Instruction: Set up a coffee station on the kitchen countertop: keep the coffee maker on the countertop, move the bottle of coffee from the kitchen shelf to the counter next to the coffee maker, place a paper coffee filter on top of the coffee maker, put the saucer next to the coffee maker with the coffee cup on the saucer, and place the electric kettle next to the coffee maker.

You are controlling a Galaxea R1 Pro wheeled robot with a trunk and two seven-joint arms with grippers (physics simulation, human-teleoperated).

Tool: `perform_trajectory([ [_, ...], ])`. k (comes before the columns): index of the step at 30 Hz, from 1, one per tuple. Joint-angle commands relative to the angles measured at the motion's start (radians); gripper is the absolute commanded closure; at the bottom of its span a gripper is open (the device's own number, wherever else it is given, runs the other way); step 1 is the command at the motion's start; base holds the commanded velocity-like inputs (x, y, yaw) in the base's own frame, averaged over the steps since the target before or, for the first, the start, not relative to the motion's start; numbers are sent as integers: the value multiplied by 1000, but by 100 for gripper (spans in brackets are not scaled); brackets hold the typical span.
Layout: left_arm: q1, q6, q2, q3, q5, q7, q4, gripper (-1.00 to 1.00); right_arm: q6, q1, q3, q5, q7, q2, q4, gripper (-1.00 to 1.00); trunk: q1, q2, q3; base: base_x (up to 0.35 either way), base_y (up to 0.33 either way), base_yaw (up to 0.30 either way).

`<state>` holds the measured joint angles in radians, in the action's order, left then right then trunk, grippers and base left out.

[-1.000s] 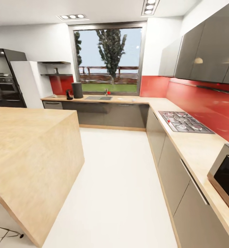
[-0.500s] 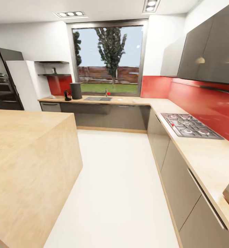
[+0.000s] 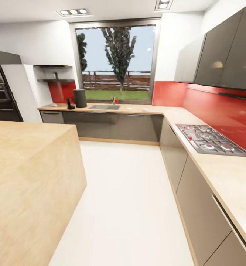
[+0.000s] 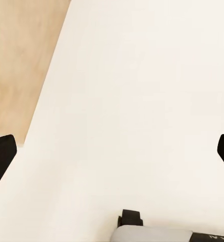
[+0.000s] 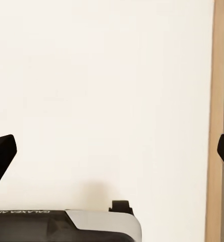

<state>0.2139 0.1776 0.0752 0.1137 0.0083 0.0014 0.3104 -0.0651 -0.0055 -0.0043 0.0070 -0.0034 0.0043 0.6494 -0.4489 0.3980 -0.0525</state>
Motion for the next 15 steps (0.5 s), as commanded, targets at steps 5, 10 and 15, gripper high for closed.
perform_trajectory([
  [5, 1, 3, 0, 1, -2, 0, -3, -100, -3, -1, -1, 1, -1, 0, -4, -100, -1, 2, -2, 337, 0, 0],
  [10, 1, 3, 0, 1, -3, 0, -4, -100, -4, -1, -1, 1, -1, 0, -6, -100, -1, 2, -2, 338, 0, 0],
  [15, 1, 3, 0, 1, -4, 0, -4, -100, -4, -1, 0, 1, -1, 0, -7, -100, -1, 2, -2, 337, 0, 0],
])
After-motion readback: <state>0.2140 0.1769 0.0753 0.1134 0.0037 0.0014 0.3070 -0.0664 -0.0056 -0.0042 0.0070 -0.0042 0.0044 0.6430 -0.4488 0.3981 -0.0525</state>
